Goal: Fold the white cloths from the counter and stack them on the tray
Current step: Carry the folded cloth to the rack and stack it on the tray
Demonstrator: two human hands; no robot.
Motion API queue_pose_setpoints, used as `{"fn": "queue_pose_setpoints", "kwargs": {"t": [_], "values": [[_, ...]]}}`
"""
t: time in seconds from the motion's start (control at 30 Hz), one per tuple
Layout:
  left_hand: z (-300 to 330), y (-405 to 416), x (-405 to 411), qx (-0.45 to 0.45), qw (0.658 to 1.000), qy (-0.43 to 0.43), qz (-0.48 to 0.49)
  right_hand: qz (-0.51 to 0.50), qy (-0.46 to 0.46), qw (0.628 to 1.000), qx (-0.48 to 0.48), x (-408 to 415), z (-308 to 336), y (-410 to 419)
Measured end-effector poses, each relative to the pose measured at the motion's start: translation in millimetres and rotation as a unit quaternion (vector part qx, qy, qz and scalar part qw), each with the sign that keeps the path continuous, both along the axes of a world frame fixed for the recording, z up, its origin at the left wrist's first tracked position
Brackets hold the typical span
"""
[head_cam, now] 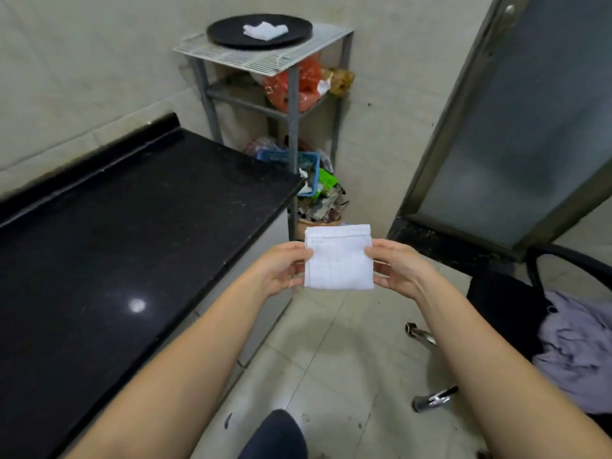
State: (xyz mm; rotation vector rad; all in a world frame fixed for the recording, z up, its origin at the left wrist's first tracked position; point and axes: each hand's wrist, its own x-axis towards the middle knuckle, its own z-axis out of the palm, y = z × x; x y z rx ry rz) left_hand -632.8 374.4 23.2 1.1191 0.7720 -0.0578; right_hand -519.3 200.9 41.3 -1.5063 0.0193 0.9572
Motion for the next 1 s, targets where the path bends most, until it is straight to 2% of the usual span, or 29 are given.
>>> {"fn": "queue_pose_setpoints", "kwargs": {"t": [0.3, 0.43, 0.63, 0.83, 1.0], "values": [[14, 83, 182, 0.036, 0.998, -0.055, -0.002, -0.014, -0.036, 0.998, 0.039, 176, 12, 85], [45, 143, 266, 0.06, 0.996, -0.073, 0.008, -0.012, -0.057, 0.997, 0.052, 263, 41, 148], [114, 230, 356, 0.146, 0.983, -0.113, 0.023, 0.015, -0.098, 0.989, 0.108, 372, 96, 248], [165, 332, 422, 0.241, 0.95, -0.15, 0.129, 0.096, -0.188, 0.966, 0.148, 466, 139, 380], [176, 407, 479, 0.258, 0.93, -0.13, 0.227, 0.214, -0.269, 0.928, 0.144, 543, 156, 501]]}}
